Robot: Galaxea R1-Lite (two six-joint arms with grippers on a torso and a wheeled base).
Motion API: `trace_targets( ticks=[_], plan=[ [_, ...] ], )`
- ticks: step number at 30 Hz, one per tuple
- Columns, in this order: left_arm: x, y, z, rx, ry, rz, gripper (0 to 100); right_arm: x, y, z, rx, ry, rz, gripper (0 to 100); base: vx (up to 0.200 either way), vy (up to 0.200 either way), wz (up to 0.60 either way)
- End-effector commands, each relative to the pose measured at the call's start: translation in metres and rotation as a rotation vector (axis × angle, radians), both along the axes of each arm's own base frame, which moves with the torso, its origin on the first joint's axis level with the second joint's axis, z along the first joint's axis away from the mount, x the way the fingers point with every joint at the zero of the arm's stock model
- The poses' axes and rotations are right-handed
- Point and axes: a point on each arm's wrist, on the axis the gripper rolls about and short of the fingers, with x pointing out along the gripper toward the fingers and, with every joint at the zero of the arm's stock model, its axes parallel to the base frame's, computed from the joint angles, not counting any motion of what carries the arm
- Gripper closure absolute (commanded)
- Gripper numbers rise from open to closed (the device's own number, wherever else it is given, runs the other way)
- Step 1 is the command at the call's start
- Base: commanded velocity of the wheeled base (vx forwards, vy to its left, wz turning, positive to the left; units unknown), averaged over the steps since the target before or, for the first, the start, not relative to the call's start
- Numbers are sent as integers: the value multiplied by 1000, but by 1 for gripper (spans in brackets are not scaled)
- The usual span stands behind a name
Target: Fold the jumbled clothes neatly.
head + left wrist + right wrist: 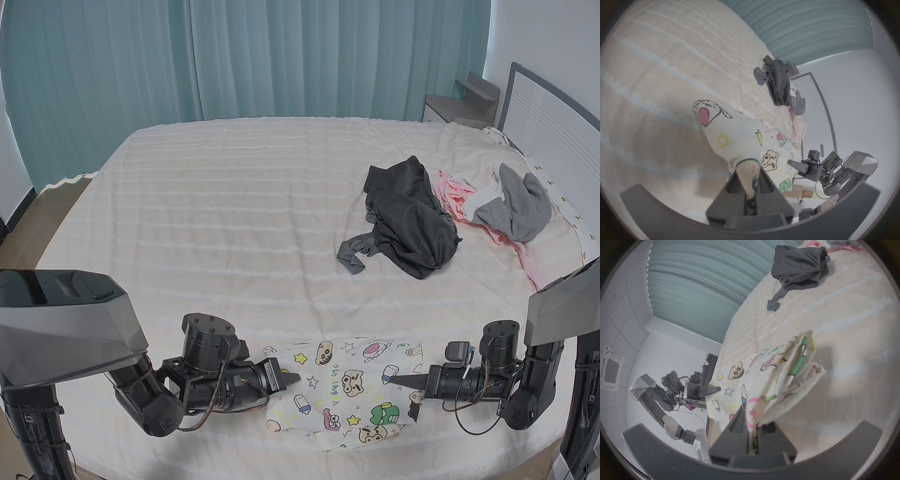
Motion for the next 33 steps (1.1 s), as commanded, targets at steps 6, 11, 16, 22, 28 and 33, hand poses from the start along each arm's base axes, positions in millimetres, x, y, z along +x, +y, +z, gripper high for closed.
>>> trace_targets(
  ticks=[6, 11, 16, 22, 28, 33],
  plan=[
    [0, 2, -12, 124, 71, -7, 100, 1, 0, -15, -18, 42, -2, 100, 0, 0, 0],
    [2, 2, -21, 181, 111, 14, 100, 4, -3, -21, -23, 59, -16, 100, 0, 0, 0],
    [6, 4, -29, 221, 114, 48, 100, 5, -7, -32, -34, 95, -28, 100, 0, 0, 0],
    [5, 3, -33, 250, 106, 30, 100, 5, -6, -38, -40, 111, -26, 100, 0, 0, 0],
    [6, 2, -34, 266, 107, 41, 100, 5, -7, -41, -43, 120, -26, 0, -33, 0, 0],
    [7, 1, -33, 276, 117, 43, 100, 5, -7, -41, -53, 108, -20, 0, -80, 0, 0]
  ],
)
